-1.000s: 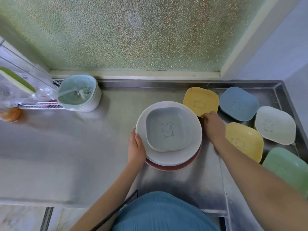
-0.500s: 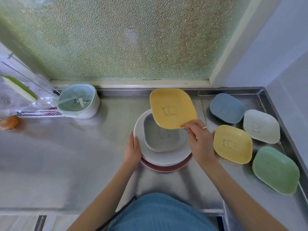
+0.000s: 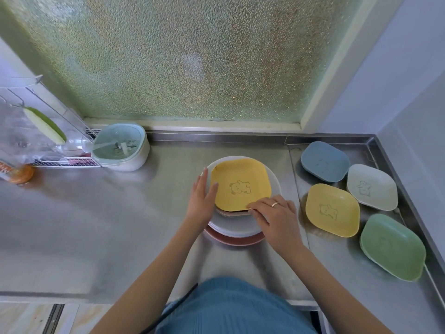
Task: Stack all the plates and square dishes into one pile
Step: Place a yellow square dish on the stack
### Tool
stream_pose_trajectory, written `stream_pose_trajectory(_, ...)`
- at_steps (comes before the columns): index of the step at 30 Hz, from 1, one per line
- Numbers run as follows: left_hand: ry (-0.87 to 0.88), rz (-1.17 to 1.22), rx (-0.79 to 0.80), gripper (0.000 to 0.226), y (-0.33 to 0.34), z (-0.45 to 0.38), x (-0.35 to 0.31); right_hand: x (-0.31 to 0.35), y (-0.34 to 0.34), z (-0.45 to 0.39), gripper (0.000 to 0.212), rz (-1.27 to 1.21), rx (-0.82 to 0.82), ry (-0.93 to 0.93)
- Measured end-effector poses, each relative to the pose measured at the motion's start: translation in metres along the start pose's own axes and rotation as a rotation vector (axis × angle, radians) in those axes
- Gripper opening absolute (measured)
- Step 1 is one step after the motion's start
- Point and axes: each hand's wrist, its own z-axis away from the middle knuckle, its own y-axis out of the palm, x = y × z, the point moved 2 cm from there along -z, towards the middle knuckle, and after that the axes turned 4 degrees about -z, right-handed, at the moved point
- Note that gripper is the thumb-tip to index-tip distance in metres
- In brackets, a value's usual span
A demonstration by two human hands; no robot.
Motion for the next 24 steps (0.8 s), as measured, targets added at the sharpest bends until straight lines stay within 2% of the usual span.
stream_pose_trajectory(4,0.066,-0.198,0.042,0.060,0.003,-0.008,0.000,-0.005,-0.002,-0.005,0.025,0.053,0.027,-0.015)
stream_pose_trajectory(8,0.094,-0.218,0.034,0.061,0.003,-0.005,-0.002,-0.010,-0.003,-0.006,0.038,-0.070,0.036,0.022)
stream_pose_trajectory(13,0.002,-0.061,0.016,0.052,0.002,-0.001,0.015,-0.047,-0.016,0.003,0.036,-0.125,-0.153,0.341)
stream_pose_trajectory(16,0.031,-0.008,0.029,0.055,0.002,0.006,0.027,-0.079,-0.020,0.014,0.040,-0.064,-0.188,0.599)
stream_pose_trajectory(18,0.050,-0.011,0.044,0.065,0.004,0.010,0.031,-0.096,-0.020,0.023,0.046,0.013,-0.127,0.721)
stream_pose_trajectory(21,0.065,-0.062,0.035,0.068,0.004,0.013,0.035,-0.108,-0.014,0.038,0.050,0.100,0.012,0.787)
stream_pose_trajectory(24,0.086,-0.088,0.033,0.063,0.004,0.013,0.039,-0.115,-0.002,0.053,0.036,0.226,0.140,0.759)
